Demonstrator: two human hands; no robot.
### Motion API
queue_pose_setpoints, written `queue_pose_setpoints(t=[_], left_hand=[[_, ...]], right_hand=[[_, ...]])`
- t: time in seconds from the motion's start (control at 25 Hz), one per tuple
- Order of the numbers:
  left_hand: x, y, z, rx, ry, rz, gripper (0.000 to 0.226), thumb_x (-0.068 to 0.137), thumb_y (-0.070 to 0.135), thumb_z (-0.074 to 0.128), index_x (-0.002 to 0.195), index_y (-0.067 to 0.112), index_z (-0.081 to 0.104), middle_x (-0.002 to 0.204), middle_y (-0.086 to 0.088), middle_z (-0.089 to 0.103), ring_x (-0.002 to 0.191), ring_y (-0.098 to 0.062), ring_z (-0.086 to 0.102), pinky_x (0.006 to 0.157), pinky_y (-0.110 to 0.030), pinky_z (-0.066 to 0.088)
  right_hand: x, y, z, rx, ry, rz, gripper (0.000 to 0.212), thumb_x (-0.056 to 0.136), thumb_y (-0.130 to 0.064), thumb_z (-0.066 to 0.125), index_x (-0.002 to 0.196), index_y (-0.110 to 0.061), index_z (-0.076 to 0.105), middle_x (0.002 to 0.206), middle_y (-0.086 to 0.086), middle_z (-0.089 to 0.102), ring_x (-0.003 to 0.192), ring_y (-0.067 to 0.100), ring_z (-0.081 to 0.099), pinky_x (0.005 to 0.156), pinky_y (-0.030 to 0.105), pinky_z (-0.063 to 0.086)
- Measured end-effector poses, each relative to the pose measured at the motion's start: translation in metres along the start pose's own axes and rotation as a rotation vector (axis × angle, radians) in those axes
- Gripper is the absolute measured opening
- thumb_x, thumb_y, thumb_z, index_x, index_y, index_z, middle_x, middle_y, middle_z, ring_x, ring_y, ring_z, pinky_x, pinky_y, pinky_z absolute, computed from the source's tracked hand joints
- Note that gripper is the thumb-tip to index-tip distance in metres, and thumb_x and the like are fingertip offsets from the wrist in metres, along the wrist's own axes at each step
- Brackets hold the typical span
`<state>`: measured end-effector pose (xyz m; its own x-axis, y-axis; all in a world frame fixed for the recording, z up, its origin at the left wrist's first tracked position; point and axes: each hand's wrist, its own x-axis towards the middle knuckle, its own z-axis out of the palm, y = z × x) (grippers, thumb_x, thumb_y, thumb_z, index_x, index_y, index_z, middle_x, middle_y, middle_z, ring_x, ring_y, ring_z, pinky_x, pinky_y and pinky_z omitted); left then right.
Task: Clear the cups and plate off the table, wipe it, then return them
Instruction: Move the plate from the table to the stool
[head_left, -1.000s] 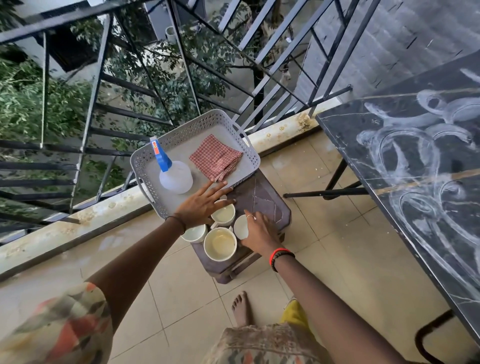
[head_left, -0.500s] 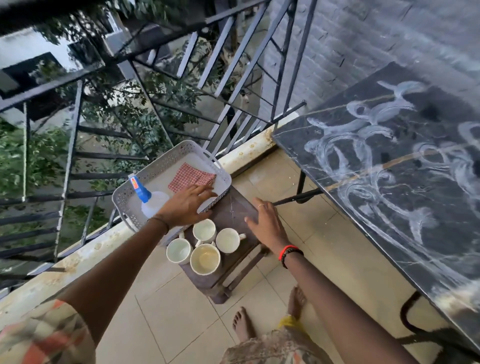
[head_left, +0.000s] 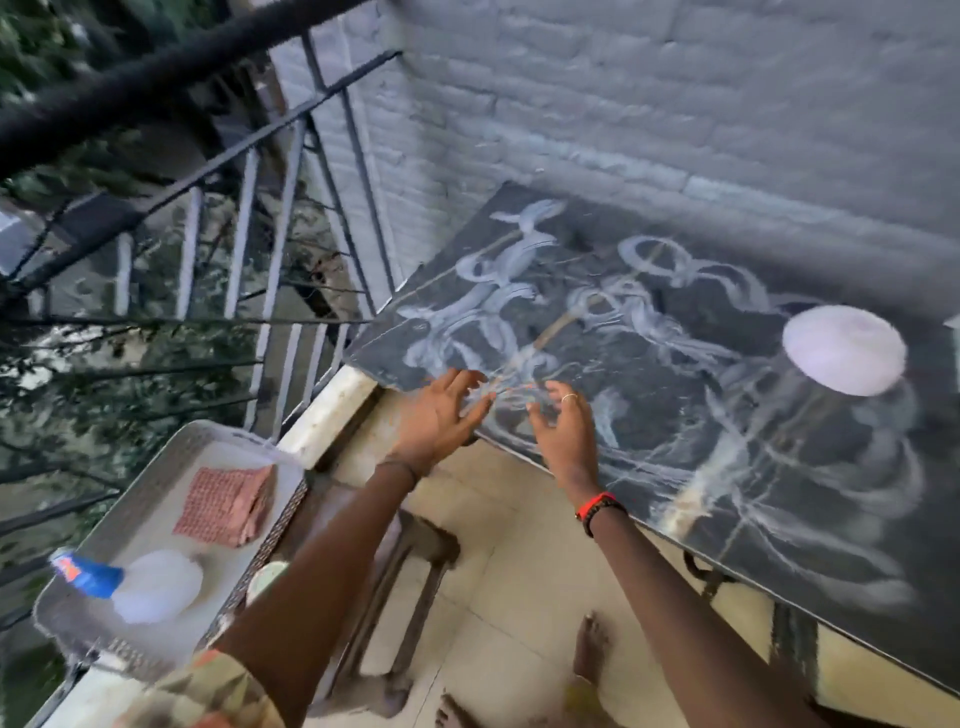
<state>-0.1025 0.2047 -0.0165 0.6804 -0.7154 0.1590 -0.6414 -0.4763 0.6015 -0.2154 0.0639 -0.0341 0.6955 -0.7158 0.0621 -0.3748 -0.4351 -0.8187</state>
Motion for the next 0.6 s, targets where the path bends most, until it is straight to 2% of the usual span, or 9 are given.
queue_pose_setpoints(t=[0.12,0.24,0.32,0.44,0.6], left_hand=[[0.036,0.048,0.044,-0.096,-0.065,0.040,0.031,0.095,0.031,0.058,0.117,0.009,0.062,0.111,-0.008,0.062,0.103,-0.024,0.062,0.088,-0.036,0.048],[0.069,0.095,0.091,-0.125,-0.139,0.091,0.029,0.095,0.023,0.059,0.117,0.003,0.061,0.113,-0.015,0.060,0.104,-0.031,0.062,0.089,-0.041,0.048],[0.090,0.120,0.120,-0.146,-0.185,0.102,0.028,0.096,0.020,0.058,0.117,0.002,0.060,0.114,-0.016,0.060,0.105,-0.032,0.062,0.090,-0.037,0.047],[0.123,0.158,0.162,-0.179,-0.253,0.059,0.027,0.096,0.018,0.055,0.119,0.004,0.058,0.119,-0.014,0.057,0.109,-0.030,0.058,0.087,-0.030,0.040],[0.176,0.213,0.220,-0.277,-0.298,-0.046,0.027,0.096,0.009,0.054,0.120,-0.003,0.057,0.120,-0.020,0.054,0.112,-0.037,0.056,0.095,-0.038,0.043]], right_hand=[[0.020,0.036,-0.058,-0.006,0.127,0.065,0.037,0.088,-0.012,0.065,0.122,0.002,0.057,0.116,0.018,0.058,0.110,0.030,0.054,0.098,0.032,0.039],[0.039,0.078,-0.118,0.020,0.260,0.181,0.034,0.088,-0.010,0.064,0.118,0.005,0.058,0.111,0.021,0.061,0.103,0.033,0.058,0.094,0.037,0.044],[0.052,0.106,-0.157,0.055,0.360,0.247,0.030,0.088,-0.006,0.064,0.114,0.008,0.059,0.108,0.026,0.062,0.100,0.037,0.060,0.093,0.040,0.045],[0.075,0.151,-0.215,0.091,0.462,0.404,0.026,0.089,-0.005,0.061,0.110,0.011,0.060,0.105,0.030,0.064,0.100,0.041,0.061,0.092,0.046,0.046],[0.106,0.203,-0.283,0.103,0.530,0.541,0.031,0.092,-0.012,0.058,0.115,0.009,0.058,0.112,0.027,0.063,0.106,0.038,0.060,0.089,0.037,0.044]])
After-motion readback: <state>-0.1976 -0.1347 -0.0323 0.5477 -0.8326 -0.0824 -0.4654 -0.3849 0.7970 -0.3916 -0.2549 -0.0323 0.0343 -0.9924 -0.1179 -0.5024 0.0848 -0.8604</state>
